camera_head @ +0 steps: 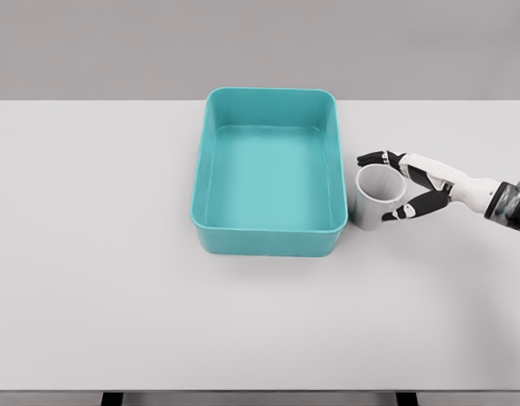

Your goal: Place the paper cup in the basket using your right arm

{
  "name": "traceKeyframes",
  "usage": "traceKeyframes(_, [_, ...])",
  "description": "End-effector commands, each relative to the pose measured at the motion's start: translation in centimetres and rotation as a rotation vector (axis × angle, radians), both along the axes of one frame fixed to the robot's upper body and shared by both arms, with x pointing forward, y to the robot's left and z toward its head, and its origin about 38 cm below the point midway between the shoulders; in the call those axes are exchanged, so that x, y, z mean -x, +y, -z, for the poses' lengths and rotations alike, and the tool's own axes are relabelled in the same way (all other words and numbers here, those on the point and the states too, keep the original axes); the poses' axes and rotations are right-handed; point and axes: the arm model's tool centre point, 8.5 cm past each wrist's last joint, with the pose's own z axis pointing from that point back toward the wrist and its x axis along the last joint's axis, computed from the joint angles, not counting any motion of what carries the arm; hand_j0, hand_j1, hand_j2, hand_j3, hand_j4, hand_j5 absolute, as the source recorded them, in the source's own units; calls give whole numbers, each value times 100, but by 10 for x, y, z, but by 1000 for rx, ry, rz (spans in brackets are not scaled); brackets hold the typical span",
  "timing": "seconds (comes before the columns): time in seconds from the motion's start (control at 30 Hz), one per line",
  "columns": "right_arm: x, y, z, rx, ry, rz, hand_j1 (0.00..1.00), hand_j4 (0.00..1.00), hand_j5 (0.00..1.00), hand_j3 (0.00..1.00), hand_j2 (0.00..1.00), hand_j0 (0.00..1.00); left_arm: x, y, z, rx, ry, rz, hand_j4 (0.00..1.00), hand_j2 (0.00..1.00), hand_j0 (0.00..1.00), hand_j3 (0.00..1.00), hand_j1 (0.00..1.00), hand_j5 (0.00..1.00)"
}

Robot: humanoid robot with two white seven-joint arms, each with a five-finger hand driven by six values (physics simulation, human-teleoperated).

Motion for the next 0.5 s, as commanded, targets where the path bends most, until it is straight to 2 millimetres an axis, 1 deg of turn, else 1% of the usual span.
traceKeyframes(0.0, [-1, -1, -2, -12, -3, 5, 84, 84, 84, 84, 84, 84, 0, 0, 0, 0, 0, 0, 100, 100, 100, 100, 100, 100])
traceKeyframes(0.07, [-1, -1, -3, -14, -4, 6, 79, 79, 79, 79, 79, 79, 0, 0, 0, 0, 0, 2, 100, 100, 100, 100, 100, 100])
traceKeyframes(0.33, [-1, 2, -13, -32, -38, -6, 79, 79, 79, 79, 79, 79, 0, 0, 0, 0, 0, 0, 100, 100, 100, 100, 100, 100])
traceKeyframes(0.37, [-4, -3, -22, -42, -62, 10, 79, 79, 79, 79, 79, 79, 0, 0, 0, 0, 0, 2, 100, 100, 100, 100, 100, 100])
traceKeyframes(0.47, [-9, -11, -36, -60, -102, 37, 79, 79, 79, 79, 79, 79, 0, 0, 0, 0, 0, 0, 100, 100, 100, 100, 100, 100])
